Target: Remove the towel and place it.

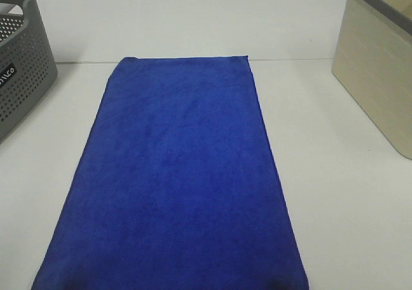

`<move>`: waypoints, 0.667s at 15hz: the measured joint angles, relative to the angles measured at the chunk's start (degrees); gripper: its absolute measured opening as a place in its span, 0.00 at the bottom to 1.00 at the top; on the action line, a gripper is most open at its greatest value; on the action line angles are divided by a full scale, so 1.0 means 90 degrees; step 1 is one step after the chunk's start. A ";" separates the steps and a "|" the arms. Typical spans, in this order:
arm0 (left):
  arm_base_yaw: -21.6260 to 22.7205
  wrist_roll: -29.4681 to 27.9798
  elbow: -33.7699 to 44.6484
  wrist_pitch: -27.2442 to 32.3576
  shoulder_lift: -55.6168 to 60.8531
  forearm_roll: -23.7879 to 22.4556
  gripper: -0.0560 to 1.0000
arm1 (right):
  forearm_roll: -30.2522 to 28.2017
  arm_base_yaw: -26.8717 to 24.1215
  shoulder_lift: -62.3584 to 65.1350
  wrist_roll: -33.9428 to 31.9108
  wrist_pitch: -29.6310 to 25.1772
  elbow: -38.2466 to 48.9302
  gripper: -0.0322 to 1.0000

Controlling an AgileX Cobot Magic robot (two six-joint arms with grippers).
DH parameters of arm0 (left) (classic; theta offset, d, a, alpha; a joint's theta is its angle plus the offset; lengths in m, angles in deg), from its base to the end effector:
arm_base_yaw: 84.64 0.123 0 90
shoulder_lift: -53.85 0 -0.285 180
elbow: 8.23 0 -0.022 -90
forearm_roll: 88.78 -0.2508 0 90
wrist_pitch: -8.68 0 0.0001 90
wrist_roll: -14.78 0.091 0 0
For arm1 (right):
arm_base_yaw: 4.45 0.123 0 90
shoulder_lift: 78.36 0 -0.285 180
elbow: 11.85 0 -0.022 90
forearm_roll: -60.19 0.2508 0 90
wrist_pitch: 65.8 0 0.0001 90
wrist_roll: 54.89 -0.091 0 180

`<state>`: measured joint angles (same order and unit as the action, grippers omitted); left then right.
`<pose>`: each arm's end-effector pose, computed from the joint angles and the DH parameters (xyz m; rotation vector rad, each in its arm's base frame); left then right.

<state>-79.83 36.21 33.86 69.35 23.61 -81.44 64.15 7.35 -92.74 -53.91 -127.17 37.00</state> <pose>0.0530 -0.0057 0.3021 0.3180 2.2911 0.0716 0.0113 0.0080 0.2748 -0.2411 2.1654 0.1925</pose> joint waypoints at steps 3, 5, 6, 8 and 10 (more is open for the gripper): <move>-0.0006 -0.0216 0.0337 -0.0019 0.0649 0.0032 0.75 | -0.0216 0.0000 0.0516 0.0006 -0.0070 0.0134 0.76; -0.0019 -0.0624 0.0509 0.0045 0.1840 -0.0045 0.75 | -0.0439 0.0000 0.0751 0.0006 -0.0178 0.0223 0.76; -0.0019 -0.0745 0.0554 0.0115 0.2209 -0.0095 0.75 | -0.0439 0.0000 0.0751 0.0006 -0.0178 0.0229 0.76; -0.0019 -0.1159 0.0560 0.0146 0.2521 -0.0325 0.75 | -0.0439 0.0000 0.0751 0.0006 -0.0178 0.0248 0.76; -0.0019 -0.1732 0.0560 0.0146 0.2534 -0.0694 0.75 | -0.0439 0.0000 0.0751 0.0006 -0.0185 0.0261 0.76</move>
<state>-80.00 20.63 38.90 70.67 46.41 -87.69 60.19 7.35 -85.98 -53.85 -128.83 39.35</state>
